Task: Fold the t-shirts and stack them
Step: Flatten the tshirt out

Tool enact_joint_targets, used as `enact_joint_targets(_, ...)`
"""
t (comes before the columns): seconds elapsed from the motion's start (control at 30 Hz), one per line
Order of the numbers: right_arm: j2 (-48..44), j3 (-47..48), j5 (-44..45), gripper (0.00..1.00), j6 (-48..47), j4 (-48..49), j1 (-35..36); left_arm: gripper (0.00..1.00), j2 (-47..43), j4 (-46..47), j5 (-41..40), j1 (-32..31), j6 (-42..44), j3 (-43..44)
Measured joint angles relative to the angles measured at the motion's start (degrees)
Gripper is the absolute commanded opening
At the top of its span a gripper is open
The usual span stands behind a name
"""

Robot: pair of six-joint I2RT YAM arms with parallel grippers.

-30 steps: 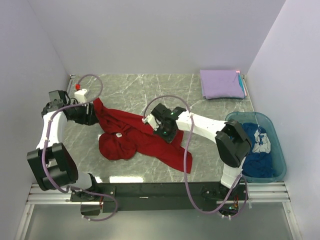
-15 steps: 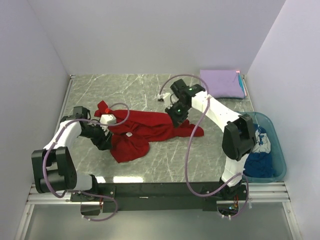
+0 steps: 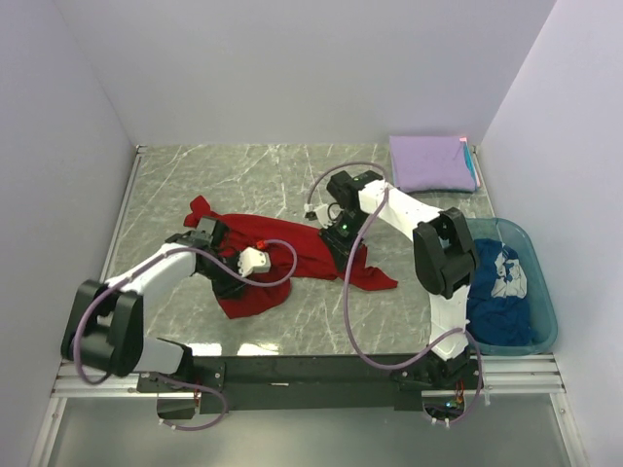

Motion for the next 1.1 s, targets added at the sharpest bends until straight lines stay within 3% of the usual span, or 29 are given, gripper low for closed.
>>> enact_joint_targets(0.03,0.2,0.6,-0.2,0.26,0.0,-0.8,-0.5,0.24,1.5,-0.2,-0.9,-0.3,1.2,0.0)
enact_joint_targets(0.13,0.9,3.0,-0.2,0.27,0.0,-2.6,-1.8,0.10,4.5,-2.4,-3.6,-0.2,4.9,0.0)
enact_joint_targets(0.27,2.7,7.6,-0.6,0.26,-0.1,-4.7,-2.5,0.06,4.1,-5.4,-5.7,0.0,9.8,0.0)
enact_joint_targets(0.33,3.9,9.3,-1.1,0.17,-0.2,-5.1,-2.7,0.05,4.2,-6.6,-6.4,0.0,11.4,0.1)
enact_joint_targets(0.37,4.4,9.8,-1.5,0.04,-0.2,-5.4,-2.7,0.05,4.3,-7.3,-6.6,0.1,12.0,0.2)
enact_joint_targets(0.4,4.9,10.0,-1.7,0.00,-0.6,-5.7,-2.7,0.04,4.4,-8.1,-6.8,0.3,12.6,0.5)
enact_joint_targets(0.73,5.3,10.8,-1.3,0.00,-1.8,-8.4,-7.5,0.01,4.2,-13.1,-10.5,10.1,22.8,0.9)
enact_joint_targets(0.8,4.5,9.3,-0.3,0.00,-2.7,-7.8,-9.6,0.05,3.2,-14.5,-11.8,12.5,26.0,0.5)
enact_joint_targets(0.83,3.8,8.2,0.3,0.00,-3.0,-7.7,-10.6,0.16,2.6,-15.2,-12.3,13.2,27.1,0.3)
enact_joint_targets(0.97,1.9,4.7,3.0,0.00,-4.0,-7.8,-12.4,0.34,0.3,-20.1,-10.7,17.4,28.2,2.1)
enact_joint_targets(1.03,1.8,5.1,3.6,0.00,-4.0,-7.6,-12.6,0.46,3.3,-25.1,-7.1,21.2,25.1,10.1)
enact_joint_targets(1.1,2.1,7.2,4.3,0.00,-4.0,-8.2,-13.1,0.56,10.2,-29.0,-2.0,25.2,20.5,23.6)
